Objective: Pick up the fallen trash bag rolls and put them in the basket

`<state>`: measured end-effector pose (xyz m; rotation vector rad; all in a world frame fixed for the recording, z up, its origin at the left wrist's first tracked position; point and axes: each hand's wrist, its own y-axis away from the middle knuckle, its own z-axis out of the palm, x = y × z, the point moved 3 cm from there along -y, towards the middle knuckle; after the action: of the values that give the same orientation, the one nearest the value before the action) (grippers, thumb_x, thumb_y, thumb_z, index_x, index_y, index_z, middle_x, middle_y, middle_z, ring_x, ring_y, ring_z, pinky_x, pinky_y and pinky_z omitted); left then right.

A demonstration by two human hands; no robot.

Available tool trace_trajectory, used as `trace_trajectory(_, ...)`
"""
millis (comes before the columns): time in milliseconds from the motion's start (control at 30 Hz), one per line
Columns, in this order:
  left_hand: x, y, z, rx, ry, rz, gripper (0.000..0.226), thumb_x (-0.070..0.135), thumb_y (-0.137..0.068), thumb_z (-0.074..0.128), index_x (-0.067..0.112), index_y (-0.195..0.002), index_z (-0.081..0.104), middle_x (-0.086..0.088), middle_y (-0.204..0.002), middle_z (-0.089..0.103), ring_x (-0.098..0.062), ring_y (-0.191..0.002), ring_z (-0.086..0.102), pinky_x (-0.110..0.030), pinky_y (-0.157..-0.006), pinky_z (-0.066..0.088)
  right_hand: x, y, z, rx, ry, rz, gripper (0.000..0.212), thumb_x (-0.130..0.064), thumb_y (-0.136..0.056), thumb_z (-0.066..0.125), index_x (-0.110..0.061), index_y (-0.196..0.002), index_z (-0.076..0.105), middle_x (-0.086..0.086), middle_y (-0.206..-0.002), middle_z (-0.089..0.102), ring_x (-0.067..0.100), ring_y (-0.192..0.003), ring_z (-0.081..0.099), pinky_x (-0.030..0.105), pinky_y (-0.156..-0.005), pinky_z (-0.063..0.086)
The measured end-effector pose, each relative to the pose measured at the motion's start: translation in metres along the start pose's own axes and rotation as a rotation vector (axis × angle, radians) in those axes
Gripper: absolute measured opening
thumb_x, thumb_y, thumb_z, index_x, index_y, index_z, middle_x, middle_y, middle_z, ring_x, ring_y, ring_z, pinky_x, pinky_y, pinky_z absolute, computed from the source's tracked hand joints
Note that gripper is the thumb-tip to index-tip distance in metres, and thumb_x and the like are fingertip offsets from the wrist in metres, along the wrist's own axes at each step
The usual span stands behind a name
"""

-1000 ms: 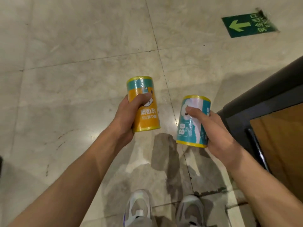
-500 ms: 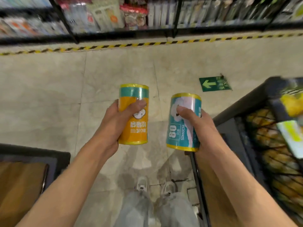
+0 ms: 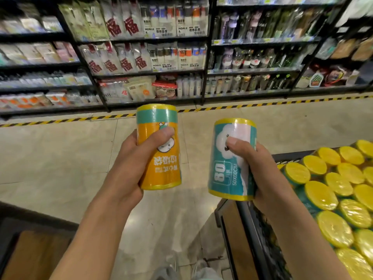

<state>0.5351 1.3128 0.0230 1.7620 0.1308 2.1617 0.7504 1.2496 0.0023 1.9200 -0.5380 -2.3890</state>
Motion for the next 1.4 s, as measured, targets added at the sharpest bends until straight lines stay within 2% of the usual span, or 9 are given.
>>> trace_trajectory(233, 0.02, 0.008, 0.043, -0.144, 0.049, 0.053, 0.054, 0.034, -0.064, 0.079, 0.016, -0.114, 0.067, -0.019, -0.104, 0.073, -0.03, -0.082, 0.074, -0.039, -0.064, 0.059, -0.03, 0.024, -0.025, 0.035, -0.068, -0.091, 0.054, -0.041, -0.075, 0.069, -0.018, -0.124, 0.065, 0.014, -0.108, 0.076, 0.034, -0.098, 0.074, 0.052, -0.084, 0.061)
trace_trajectory(400, 0.025, 0.0, 0.069, -0.3, 0.077, 0.019, 0.067, 0.041, -0.056, 0.079, 0.017, -0.117, 0.065, -0.016, -0.105, 0.074, -0.031, -0.084, 0.074, -0.042, -0.066, 0.06, -0.04, 0.041, -0.032, 0.131, -0.1, -0.147, 0.056, -0.04, -0.075, 0.068, -0.015, -0.126, 0.063, 0.015, -0.11, 0.075, 0.033, -0.098, 0.075, 0.048, -0.081, 0.062)
trace_trajectory(500, 0.029, -0.009, 0.083, -0.448, 0.092, -0.004, 0.059, 0.042, -0.057, 0.077, 0.018, -0.11, 0.069, -0.016, -0.101, 0.074, -0.03, -0.081, 0.074, -0.041, -0.064, 0.06, -0.04, 0.056, -0.034, 0.241, -0.129, -0.184, 0.057, -0.039, -0.074, 0.072, -0.016, -0.125, 0.064, 0.016, -0.109, 0.076, 0.033, -0.097, 0.075, 0.047, -0.079, 0.063)
trace_trajectory(700, 0.025, -0.014, 0.112, -0.82, -0.024, -0.078, 0.04, 0.042, -0.065, 0.074, 0.024, -0.1, 0.075, -0.017, -0.105, 0.074, -0.032, -0.087, 0.074, -0.04, -0.064, 0.059, -0.024, 0.109, -0.024, 0.603, -0.239, -0.27, 0.071, -0.043, -0.061, 0.077, -0.014, -0.125, 0.066, 0.02, -0.109, 0.075, 0.037, -0.095, 0.074, 0.048, -0.075, 0.062)
trace_trajectory(867, 0.003, 0.024, 0.146, -1.184, -0.07, -0.19, 0.028, 0.04, -0.077, 0.066, 0.026, -0.099, 0.076, -0.011, -0.102, 0.075, -0.031, -0.09, 0.073, -0.043, -0.066, 0.059, 0.002, 0.197, -0.002, 0.96, -0.289, -0.313, 0.059, -0.038, -0.067, 0.077, -0.015, -0.121, 0.068, 0.015, -0.104, 0.076, 0.034, -0.091, 0.075, 0.043, -0.071, 0.061)
trace_trajectory(1033, -0.034, 0.118, 0.176, -1.491, -0.13, -0.382, 0.062, 0.044, -0.057, 0.079, 0.019, -0.113, 0.071, -0.013, -0.102, 0.075, -0.031, -0.087, 0.074, -0.042, -0.065, 0.059, 0.035, 0.309, 0.039, 1.337, -0.382, -0.372, 0.064, -0.041, -0.062, 0.077, -0.013, -0.12, 0.07, 0.016, -0.105, 0.077, 0.03, -0.088, 0.076, 0.04, -0.069, 0.061)
trace_trajectory(1167, -0.062, 0.212, 0.179, -1.754, -0.191, -0.526, 0.052, 0.043, -0.061, 0.076, 0.02, -0.108, 0.074, -0.012, -0.101, 0.075, -0.032, -0.086, 0.074, -0.044, -0.066, 0.059, 0.066, 0.395, 0.083, 1.645, -0.488, -0.441, 0.073, -0.043, -0.055, 0.079, -0.01, -0.12, 0.07, 0.015, -0.102, 0.077, 0.028, -0.083, 0.076, 0.037, -0.066, 0.06)
trace_trajectory(1300, -0.086, 0.313, 0.162, -1.989, -0.267, -0.613, 0.019, 0.034, -0.07, 0.077, 0.024, -0.086, 0.079, -0.009, -0.087, 0.076, -0.025, -0.077, 0.075, -0.043, -0.065, 0.061, 0.098, 0.473, 0.136, 1.883, -0.545, -0.539, 0.066, -0.041, -0.054, 0.079, -0.012, -0.114, 0.072, 0.014, -0.099, 0.077, 0.027, -0.081, 0.076, 0.037, -0.066, 0.061)
trace_trajectory(1400, -0.105, 0.394, 0.148, -2.173, -0.353, -0.542, 0.018, 0.036, -0.077, 0.073, 0.018, -0.081, 0.077, -0.003, -0.073, 0.075, -0.013, -0.068, 0.074, -0.033, -0.068, 0.06, 0.125, 0.53, 0.187, 2.042, -0.587, -0.584, 0.065, -0.041, -0.051, 0.079, -0.015, -0.11, 0.074, 0.015, -0.101, 0.077, 0.029, -0.082, 0.076, 0.04, -0.066, 0.063)
